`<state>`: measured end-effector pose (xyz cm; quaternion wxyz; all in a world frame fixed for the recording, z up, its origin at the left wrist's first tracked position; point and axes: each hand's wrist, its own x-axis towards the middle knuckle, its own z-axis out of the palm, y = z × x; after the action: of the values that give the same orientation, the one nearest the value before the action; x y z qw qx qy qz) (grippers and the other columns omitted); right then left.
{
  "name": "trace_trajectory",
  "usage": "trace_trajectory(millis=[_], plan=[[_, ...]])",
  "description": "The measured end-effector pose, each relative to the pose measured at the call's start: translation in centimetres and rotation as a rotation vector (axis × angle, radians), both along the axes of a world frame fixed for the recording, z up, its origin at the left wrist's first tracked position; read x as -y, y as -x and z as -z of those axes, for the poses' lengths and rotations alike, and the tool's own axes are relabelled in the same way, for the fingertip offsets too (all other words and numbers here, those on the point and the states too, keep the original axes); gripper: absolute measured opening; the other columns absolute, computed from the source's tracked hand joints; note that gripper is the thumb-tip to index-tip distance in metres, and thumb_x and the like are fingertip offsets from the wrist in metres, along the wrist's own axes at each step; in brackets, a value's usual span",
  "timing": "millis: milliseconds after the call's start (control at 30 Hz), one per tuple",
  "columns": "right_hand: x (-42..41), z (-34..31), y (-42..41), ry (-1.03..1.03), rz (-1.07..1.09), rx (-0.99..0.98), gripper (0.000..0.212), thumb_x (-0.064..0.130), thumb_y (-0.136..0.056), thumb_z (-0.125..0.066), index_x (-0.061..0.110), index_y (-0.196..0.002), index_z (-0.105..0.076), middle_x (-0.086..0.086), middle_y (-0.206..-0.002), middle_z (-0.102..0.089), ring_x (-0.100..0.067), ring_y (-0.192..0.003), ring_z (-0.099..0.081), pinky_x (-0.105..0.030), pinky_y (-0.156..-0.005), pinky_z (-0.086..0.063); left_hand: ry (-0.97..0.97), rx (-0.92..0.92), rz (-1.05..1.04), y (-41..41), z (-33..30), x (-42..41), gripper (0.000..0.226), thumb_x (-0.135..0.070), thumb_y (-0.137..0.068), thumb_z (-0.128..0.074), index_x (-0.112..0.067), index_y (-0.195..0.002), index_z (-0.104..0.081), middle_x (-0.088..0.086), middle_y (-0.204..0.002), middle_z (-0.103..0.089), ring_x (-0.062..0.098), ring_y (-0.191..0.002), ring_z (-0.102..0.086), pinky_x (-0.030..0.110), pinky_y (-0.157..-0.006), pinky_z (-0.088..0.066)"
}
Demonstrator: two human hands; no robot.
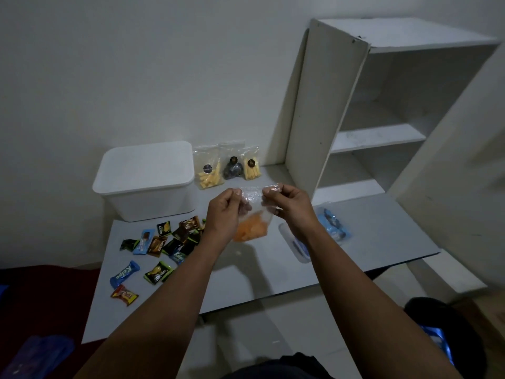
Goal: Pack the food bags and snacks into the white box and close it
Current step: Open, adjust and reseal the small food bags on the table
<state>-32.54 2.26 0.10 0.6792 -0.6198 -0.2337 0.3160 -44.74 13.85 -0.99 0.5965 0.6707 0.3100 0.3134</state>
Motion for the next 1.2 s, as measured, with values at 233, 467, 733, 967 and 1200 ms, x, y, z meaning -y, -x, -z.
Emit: trace_trajectory(millis=[233,467,733,967,1200], plan=[[4.1,-0.2,-5.3,0.010,-0.031,0.059,0.013,0.009,-0.092,-0.069,0.015,-0.081,-0.072,-0.011,-0.079,-0.069,-0.027,-0.080,-0.066,-0.051,-0.090,-0.055,0.085,0.015,0.050,-6.0,-0.3,4.8,0.025,-0.016,-0.102,-0.052,0.001,-0.091,-0.067,0.007,-0.075,-0.072,0.014,-0.071,-0.067,0.027,-0.072,-0.057],[8.8,-0.5,-11.6,0.034,-0.086,0.061,0.008,0.014,-0.090,-0.074,0.011,-0.083,-0.074,-0.016,-0.079,-0.072,-0.027,-0.077,-0.068,-0.043,-0.080,-0.052,-0.025,-0.045,0.068,-11.9,-0.9,9.2,0.022,-0.017,-0.101,-0.055,-0.003,-0.088,-0.067,0.005,-0.073,-0.068,0.013,-0.070,-0.063,0.028,-0.073,-0.055],[10.3,-0.4,-16.4,0.067,-0.225,0.083,0.010,0.016,-0.089,-0.076,0.010,-0.082,-0.072,-0.014,-0.079,-0.071,-0.024,-0.073,-0.068,-0.041,-0.077,-0.054,-0.041,-0.046,-0.082,-15.0,0.0,12.3,0.021,-0.020,-0.101,-0.057,-0.009,-0.087,-0.069,0.001,-0.072,-0.068,0.013,-0.068,-0.062,0.027,-0.070,-0.052],[9.5,0.1,-16.5,0.065,-0.152,0.124,0.018,0.016,-0.092,-0.073,0.000,-0.099,-0.076,-0.012,-0.092,-0.079,-0.019,-0.077,-0.075,-0.027,-0.072,-0.058,-0.121,-0.084,-0.531,-15.4,-0.2,14.6,0.031,-0.045,-0.091,-0.067,-0.019,-0.089,-0.052,-0.002,-0.080,-0.057,0.013,-0.068,-0.054,0.026,-0.064,-0.045],[9.9,1.1,-14.5,-0.032,-0.334,0.235,0.013,0.014,-0.093,-0.072,0.008,-0.101,-0.080,-0.009,-0.093,-0.079,-0.025,-0.090,-0.076,-0.034,-0.086,-0.062,0.358,0.149,-0.231,-15.3,0.0,14.8,0.037,-0.027,-0.101,-0.046,-0.018,-0.065,-0.051,0.004,-0.062,-0.048,0.015,-0.058,-0.048,0.031,-0.062,-0.044]])
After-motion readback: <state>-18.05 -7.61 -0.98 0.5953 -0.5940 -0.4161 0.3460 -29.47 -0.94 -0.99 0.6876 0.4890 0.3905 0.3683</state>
